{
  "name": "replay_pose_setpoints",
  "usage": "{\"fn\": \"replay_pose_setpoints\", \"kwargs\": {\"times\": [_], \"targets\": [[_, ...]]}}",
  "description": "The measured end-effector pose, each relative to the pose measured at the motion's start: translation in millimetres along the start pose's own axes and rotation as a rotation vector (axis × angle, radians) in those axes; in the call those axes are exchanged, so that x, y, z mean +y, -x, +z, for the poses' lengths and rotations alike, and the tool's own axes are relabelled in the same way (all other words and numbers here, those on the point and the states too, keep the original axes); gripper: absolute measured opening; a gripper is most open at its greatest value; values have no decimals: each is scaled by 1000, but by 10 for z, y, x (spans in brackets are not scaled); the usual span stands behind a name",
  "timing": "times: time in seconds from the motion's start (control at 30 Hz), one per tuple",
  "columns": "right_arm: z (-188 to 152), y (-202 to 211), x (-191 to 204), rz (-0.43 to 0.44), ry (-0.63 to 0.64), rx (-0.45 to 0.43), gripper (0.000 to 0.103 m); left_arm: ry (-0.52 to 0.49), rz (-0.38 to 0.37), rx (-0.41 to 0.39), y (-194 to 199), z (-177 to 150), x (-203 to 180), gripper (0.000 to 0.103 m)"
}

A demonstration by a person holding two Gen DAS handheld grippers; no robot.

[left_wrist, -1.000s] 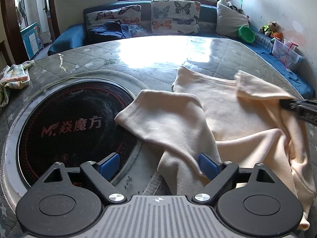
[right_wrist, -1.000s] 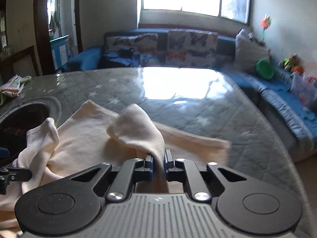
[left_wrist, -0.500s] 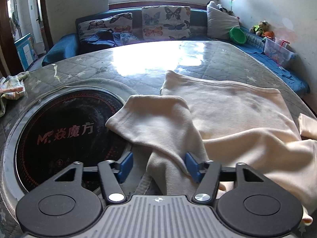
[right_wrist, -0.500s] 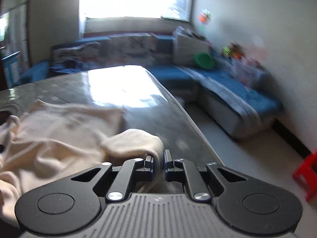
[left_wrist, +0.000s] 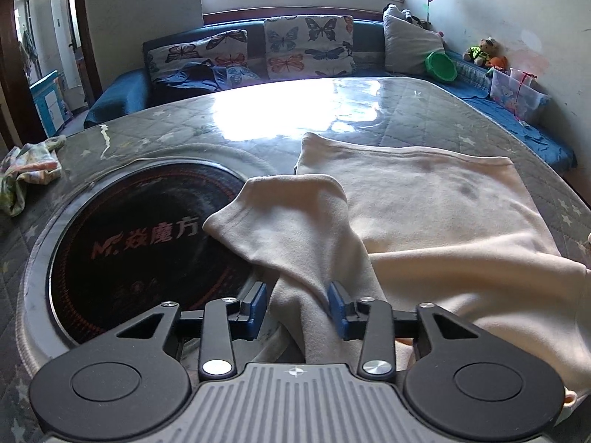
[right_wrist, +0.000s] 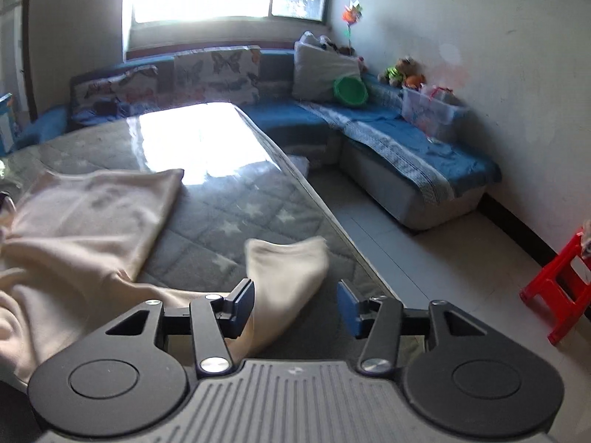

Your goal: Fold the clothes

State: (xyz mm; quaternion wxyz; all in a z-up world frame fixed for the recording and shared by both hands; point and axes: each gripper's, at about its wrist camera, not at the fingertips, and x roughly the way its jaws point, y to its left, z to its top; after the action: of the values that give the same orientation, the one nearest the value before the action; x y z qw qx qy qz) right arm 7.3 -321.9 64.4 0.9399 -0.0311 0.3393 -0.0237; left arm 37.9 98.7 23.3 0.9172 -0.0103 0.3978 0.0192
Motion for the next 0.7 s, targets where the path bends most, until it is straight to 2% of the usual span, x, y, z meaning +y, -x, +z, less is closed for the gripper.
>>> {"fn": "replay_pose_setpoints", "kwargs": {"times": [0.1,0.17,0.37,0.5,0.7], "targets": [[57,49,100,58,27,-29,51,30,-20,-16,83,-9,119,47],[91,62,182,93,49,-44,53,55,-17,-32,132,-5,206,55],[118,-117,462,156,84,-32,55,154,-2,-49,145,66,510,66],[87,-186,517,174,84,-21,56,237,-3,-35,12,168,687,69],[39,-250,496,171,78,-4,56,244,34,-29,-268,315,688,69]]}}
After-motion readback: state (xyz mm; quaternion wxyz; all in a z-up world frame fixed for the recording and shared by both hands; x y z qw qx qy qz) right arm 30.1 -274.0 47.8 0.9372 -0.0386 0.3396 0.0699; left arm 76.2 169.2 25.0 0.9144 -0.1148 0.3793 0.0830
